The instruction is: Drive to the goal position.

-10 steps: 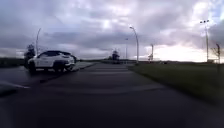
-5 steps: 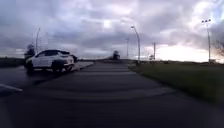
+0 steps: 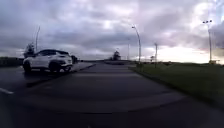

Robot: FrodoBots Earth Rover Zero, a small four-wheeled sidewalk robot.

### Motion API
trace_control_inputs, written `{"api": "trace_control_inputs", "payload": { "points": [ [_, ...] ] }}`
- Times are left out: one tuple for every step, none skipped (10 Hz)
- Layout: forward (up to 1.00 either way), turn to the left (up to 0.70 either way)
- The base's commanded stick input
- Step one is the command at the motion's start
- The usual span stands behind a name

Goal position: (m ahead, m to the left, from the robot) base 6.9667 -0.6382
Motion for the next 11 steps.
{"api": "trace_control_inputs", "payload": {
  "points": [
    [0.70, 0.00],
    [0.70, 0.00],
    [0.70, 0.00],
    [0.70, 0.00],
    [0.70, 0.00],
    [0.70, 0.00],
    [0.70, 0.00],
    [0.70, 0.00],
    [0.70, 0.00],
    [0.70, 0.00],
    [0.70, 0.00]
  ]
}}
